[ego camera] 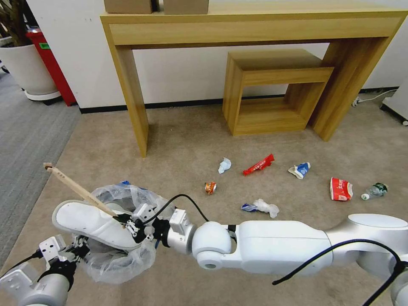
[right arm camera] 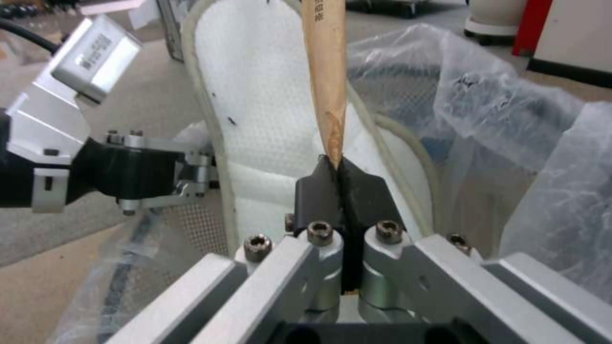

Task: Pick up the trash bin and place the garbage on the floor into it.

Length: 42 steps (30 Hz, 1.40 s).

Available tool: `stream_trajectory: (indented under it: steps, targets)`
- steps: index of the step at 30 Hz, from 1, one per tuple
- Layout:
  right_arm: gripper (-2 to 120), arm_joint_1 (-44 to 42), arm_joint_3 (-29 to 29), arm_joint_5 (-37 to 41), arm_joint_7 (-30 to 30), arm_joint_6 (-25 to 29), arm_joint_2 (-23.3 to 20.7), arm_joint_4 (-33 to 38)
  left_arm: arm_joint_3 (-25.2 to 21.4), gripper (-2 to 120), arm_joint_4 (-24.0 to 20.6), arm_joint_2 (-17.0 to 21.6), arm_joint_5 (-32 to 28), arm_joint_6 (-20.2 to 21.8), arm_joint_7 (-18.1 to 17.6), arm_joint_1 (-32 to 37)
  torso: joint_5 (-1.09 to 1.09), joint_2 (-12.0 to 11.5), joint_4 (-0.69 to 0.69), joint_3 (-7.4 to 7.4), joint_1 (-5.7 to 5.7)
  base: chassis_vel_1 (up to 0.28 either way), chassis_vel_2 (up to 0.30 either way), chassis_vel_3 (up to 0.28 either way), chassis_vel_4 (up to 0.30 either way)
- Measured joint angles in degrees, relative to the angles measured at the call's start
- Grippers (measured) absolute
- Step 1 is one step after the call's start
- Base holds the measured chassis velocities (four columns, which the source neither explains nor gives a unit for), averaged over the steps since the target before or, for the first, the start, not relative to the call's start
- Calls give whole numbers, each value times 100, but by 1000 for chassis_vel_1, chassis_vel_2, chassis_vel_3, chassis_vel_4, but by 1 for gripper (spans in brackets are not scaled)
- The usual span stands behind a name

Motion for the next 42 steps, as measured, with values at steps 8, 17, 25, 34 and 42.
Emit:
stream_trajectory:
  steps: [8, 17, 25, 34, 42]
  targets:
    - [0, -29, -28, -21, 165, -166, 105, -126, 4, 0, 0, 15, -9, -3, 5, 2, 0, 0, 0, 0, 0, 0, 0, 0, 0]
    - [0, -105, -32, -76, 326, -319, 68, -188, 10, 0, 49, 31, -17, -10, 8, -32, 0, 0, 0, 0, 0, 0, 0, 0, 0]
    - [23, -143, -23, -99, 325, -319, 65, -212, 30, 0, 99, 31, -20, -14, 9, -66, 0, 0, 0, 0, 0, 0, 0, 0, 0]
    - [57, -162, -13, -117, 319, -304, 96, -240, 16, 0, 129, 33, -24, -21, 11, -83, 0, 0, 0, 0, 0, 0, 0, 0, 0]
    - [88, -188, 62, -151, 309, -248, 45, -216, 15, 0, 133, 18, -22, -21, 9, -89, 0, 0, 0, 0, 0, 0, 0, 0, 0]
